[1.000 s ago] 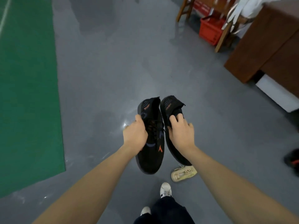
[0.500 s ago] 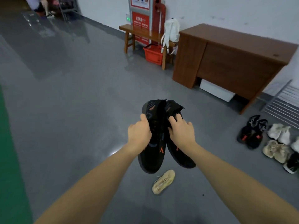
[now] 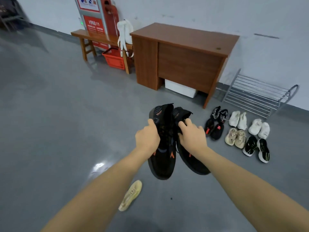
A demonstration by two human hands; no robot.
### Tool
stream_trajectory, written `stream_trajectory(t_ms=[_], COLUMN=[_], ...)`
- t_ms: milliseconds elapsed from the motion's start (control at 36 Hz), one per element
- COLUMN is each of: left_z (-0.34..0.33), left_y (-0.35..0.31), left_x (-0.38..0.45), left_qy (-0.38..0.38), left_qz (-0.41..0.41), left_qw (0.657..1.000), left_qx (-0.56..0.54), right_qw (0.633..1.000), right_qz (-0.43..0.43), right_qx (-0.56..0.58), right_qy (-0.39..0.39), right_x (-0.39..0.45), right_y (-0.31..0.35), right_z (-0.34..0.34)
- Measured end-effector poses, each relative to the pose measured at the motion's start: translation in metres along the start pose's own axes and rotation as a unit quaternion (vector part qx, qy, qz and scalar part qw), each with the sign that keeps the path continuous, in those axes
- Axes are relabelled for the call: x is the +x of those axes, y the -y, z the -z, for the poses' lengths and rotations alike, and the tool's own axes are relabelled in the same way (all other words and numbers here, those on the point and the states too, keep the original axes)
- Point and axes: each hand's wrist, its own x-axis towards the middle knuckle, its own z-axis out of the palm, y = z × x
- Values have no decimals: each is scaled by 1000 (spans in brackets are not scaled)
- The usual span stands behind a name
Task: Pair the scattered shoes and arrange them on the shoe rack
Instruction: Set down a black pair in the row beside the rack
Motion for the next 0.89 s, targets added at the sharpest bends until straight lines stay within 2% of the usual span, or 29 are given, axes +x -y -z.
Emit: stream_trajectory(t_ms=[333,889], left_z=[-64,-142], left_y=[-137,-319], left_x=[72,278], left_qy=[53,112], left_qz=[-42,-75], left_qw=[998,991], left_qx=[-9,10], right_qw=[995,985], right_qz=[-92,-161], right_qx=[33,42], right_qy=[17,42], right_x=[28,183], right_y=[-153,-366], right_z=[-23,-49])
